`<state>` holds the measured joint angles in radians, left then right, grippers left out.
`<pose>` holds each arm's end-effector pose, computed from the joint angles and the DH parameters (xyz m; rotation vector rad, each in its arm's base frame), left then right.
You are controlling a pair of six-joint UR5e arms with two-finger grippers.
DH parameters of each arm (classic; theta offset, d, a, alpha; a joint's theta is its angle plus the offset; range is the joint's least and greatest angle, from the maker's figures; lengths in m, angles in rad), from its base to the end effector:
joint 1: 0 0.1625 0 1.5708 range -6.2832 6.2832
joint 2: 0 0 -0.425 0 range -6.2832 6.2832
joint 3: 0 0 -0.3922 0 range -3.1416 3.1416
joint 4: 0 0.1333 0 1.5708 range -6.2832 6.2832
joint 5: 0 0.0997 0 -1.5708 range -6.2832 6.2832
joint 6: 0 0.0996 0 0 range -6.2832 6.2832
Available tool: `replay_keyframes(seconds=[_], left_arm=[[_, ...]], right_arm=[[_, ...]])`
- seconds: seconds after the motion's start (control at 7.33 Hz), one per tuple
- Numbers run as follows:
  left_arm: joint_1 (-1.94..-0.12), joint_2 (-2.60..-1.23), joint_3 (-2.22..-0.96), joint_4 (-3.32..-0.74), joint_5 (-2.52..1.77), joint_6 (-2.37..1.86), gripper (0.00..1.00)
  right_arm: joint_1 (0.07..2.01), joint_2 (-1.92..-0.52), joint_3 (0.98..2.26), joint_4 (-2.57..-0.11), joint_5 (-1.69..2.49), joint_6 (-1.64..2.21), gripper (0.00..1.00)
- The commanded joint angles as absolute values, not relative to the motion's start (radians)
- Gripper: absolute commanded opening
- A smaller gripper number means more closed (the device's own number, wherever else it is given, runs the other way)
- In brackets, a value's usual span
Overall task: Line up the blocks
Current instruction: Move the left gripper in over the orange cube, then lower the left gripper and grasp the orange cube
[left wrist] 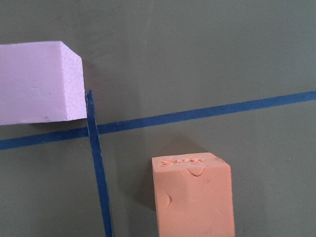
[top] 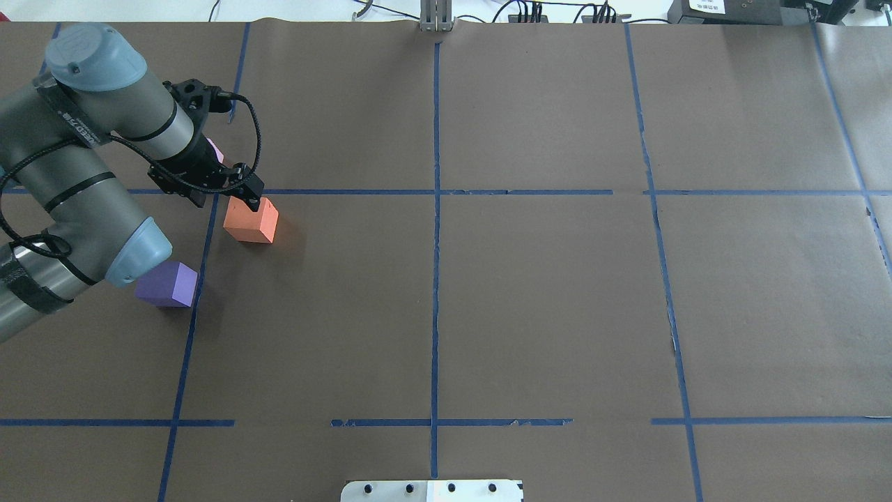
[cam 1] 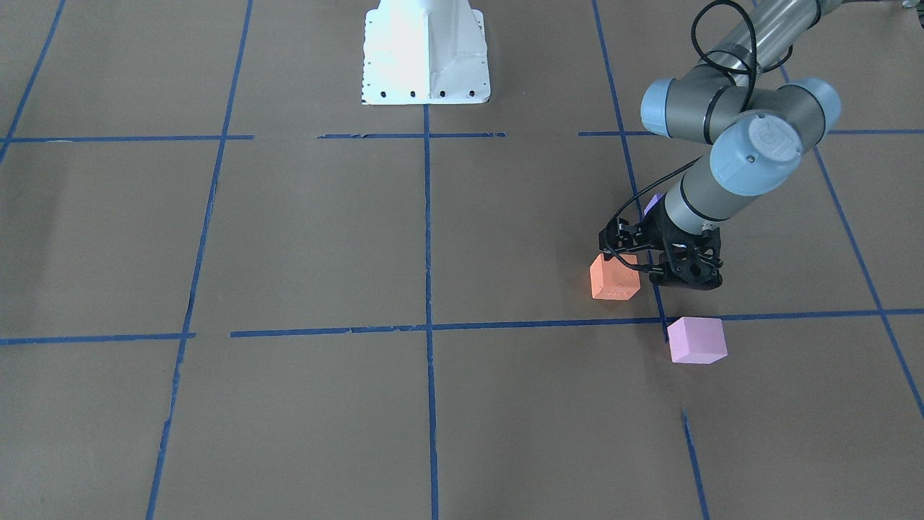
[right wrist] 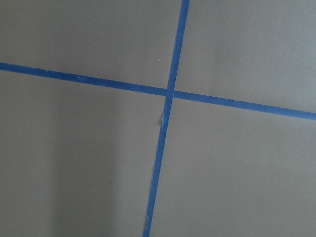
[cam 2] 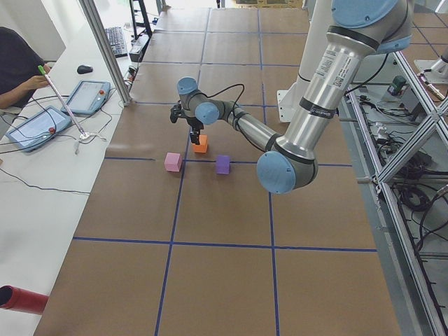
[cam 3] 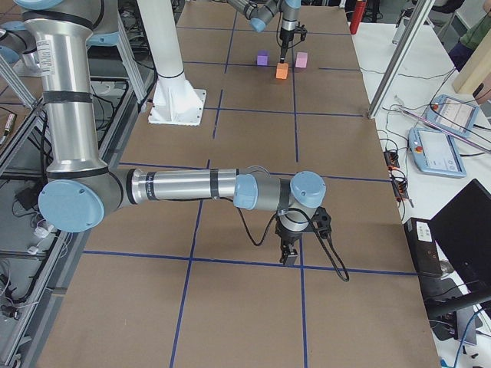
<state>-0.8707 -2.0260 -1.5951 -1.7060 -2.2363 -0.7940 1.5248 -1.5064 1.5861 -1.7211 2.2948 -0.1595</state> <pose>0.3713 -0.5521 0.3698 -0.0036 0.8734 0.1166 0.0437 -0.5150 0.6369 -0.0264 -0.7273 -0.1708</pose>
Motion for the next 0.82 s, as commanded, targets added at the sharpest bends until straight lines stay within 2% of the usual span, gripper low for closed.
replay_keyframes(seconds=[0.0, 0.68], left_arm=[[-0.87, -2.039, -1.556, -1.713, -2.238, -0.83, 0.99], [-0.845, -2.072, -1.487, -1.727, -2.238, -0.838, 0.99]], right_arm=[[1.525, -1.506, 1.586, -1.721, 2.295, -0.16, 1.0], [1.525, -1.506, 1.586, -1.721, 2.295, -0.16, 1.0]])
